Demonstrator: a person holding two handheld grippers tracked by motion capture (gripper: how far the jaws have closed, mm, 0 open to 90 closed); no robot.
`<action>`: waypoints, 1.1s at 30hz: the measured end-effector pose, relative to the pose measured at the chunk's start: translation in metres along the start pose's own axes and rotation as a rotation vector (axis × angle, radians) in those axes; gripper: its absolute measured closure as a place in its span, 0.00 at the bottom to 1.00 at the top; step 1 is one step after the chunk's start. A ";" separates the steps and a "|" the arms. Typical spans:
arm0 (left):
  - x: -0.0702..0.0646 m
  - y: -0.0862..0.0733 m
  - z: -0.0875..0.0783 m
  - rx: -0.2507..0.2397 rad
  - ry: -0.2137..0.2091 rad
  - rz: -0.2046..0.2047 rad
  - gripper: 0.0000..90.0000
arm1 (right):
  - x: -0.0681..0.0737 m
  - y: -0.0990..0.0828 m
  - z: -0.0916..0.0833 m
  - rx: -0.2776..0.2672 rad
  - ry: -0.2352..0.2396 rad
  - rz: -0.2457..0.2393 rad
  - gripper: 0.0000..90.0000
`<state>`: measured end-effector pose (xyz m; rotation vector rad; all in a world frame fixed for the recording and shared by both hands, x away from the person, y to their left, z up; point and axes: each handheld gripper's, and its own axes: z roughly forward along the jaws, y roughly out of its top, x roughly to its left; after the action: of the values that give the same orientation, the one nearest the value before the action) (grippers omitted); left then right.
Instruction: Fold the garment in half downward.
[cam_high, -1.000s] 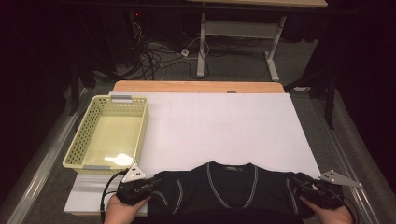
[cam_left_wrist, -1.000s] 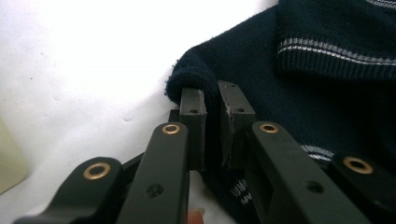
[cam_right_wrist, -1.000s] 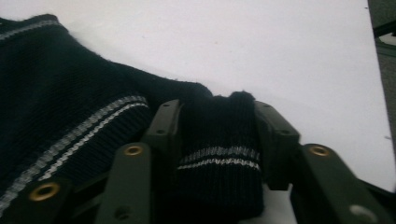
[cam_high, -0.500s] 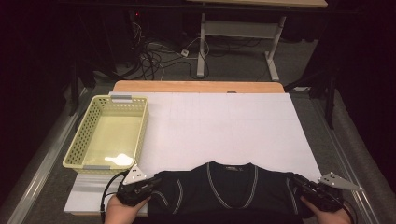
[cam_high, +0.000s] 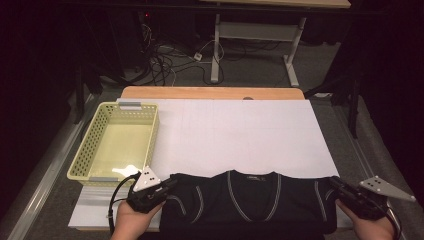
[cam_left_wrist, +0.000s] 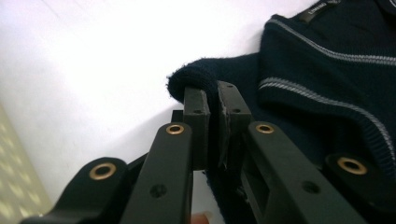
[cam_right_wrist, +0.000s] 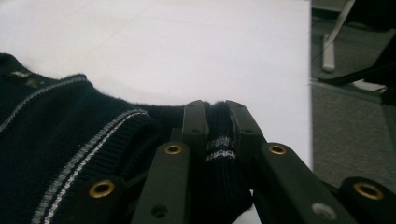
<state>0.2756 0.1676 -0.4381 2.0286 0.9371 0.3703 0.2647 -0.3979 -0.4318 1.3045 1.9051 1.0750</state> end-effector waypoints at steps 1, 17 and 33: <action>-0.001 0.004 0.001 -0.005 0.003 0.006 0.92 | -0.002 0.002 -0.002 -0.002 -0.009 -0.005 0.90; 0.018 0.093 0.019 0.029 0.114 0.046 0.91 | -0.025 0.044 -0.003 -0.057 -0.098 -0.018 0.90; 0.064 0.137 0.058 0.172 0.235 0.062 0.92 | -0.030 0.092 0.078 -0.036 -0.097 -0.050 0.90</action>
<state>0.4169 0.1317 -0.3681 2.2084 1.0817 0.5897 0.3818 -0.3857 -0.3905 1.2590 1.8291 0.9990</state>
